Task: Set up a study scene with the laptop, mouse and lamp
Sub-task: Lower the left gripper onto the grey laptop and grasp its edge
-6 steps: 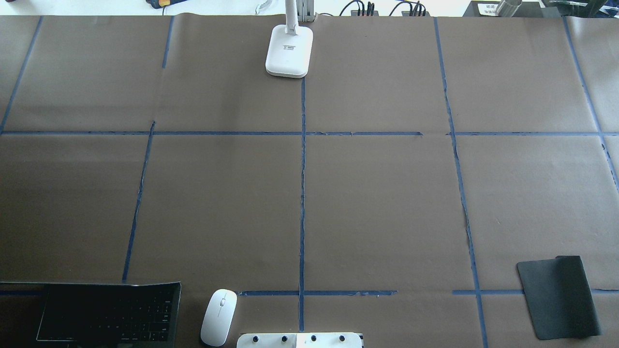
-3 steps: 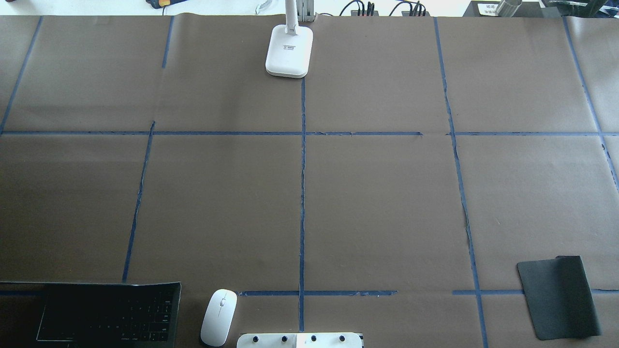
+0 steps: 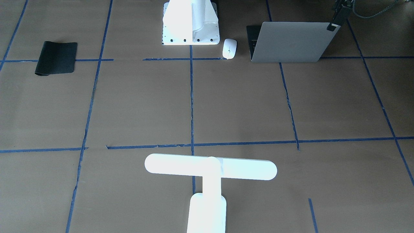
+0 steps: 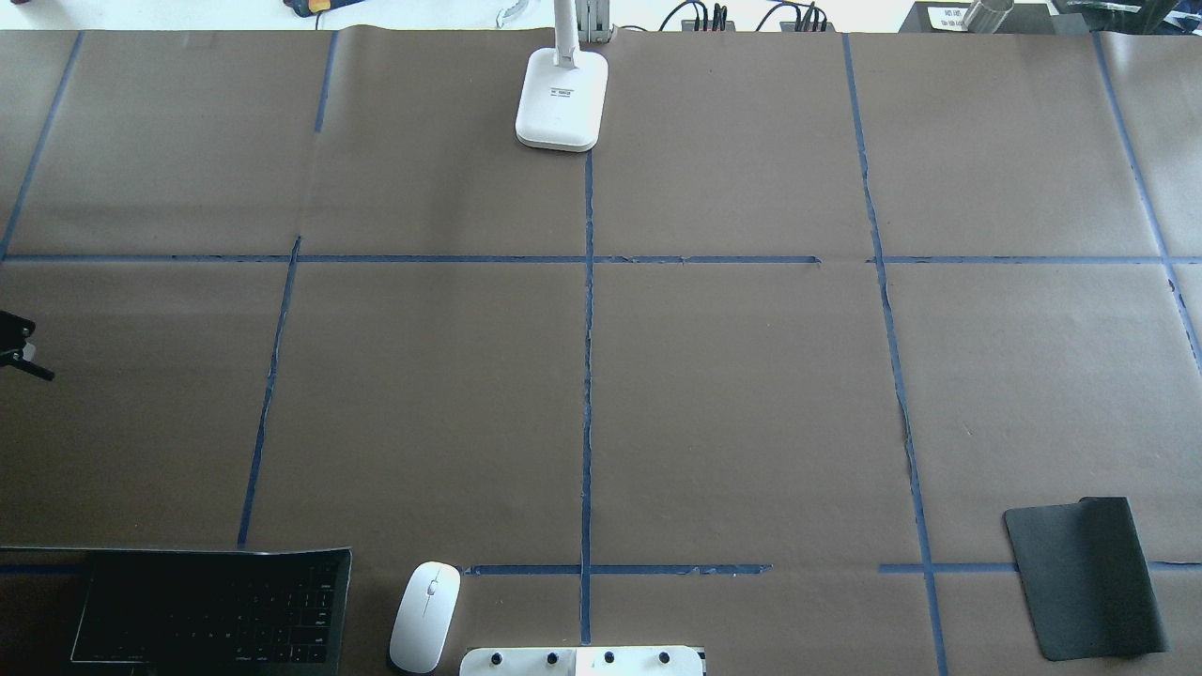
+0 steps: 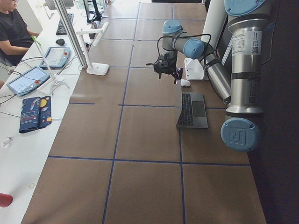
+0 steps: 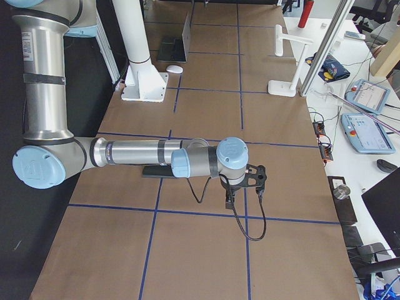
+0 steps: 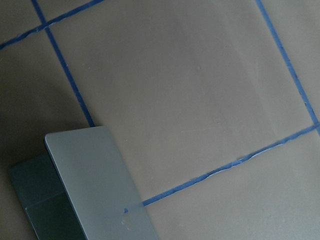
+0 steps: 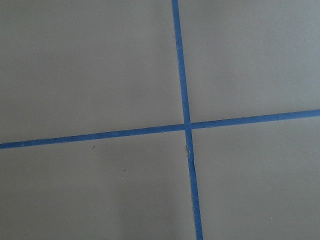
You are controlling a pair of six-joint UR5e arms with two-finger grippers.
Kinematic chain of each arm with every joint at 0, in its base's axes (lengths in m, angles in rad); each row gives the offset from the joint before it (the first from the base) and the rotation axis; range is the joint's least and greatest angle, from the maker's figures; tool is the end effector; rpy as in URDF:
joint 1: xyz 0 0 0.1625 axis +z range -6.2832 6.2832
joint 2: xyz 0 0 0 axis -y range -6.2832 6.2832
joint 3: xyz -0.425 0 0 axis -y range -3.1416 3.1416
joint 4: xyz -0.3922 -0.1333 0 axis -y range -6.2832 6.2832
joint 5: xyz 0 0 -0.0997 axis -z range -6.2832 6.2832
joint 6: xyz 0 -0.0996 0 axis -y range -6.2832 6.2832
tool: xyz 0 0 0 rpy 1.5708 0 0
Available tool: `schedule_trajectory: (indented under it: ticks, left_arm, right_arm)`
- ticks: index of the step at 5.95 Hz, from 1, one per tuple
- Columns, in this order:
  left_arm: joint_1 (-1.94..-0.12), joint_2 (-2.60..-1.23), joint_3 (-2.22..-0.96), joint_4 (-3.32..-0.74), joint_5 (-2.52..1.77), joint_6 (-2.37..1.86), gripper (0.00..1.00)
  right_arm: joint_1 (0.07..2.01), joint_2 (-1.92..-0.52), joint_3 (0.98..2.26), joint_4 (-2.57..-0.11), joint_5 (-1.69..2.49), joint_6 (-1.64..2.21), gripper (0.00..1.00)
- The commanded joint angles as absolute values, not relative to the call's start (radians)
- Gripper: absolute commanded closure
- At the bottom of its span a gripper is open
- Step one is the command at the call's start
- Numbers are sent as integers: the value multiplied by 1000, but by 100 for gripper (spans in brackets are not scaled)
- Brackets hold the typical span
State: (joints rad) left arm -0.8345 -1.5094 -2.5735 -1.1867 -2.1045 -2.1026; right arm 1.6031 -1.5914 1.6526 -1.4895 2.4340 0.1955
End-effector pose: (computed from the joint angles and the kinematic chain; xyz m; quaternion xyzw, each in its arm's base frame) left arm 0.1636 -0.3036 0.2897 -0.2106 0.3005 -0.5292 0.7651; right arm 0.0734 -0.4885 0.6133 0.0304 -0.4211 0.0734 0.9035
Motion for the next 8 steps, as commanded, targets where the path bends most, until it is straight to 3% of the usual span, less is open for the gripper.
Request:
schedule_trajectory:
  ticks: [1, 8]
  left_arm:
    - [-668, -1506, -2601, -1193, -2007, -2308, 0]
    - [-404, -1508, -2597, -1183, -1827, -2681, 0]
  right_arm:
    - [1603, -1591, 1654, -1488, 2433, 198, 0]
    - [1605, -1591, 1655, -1489, 2434, 198, 0]
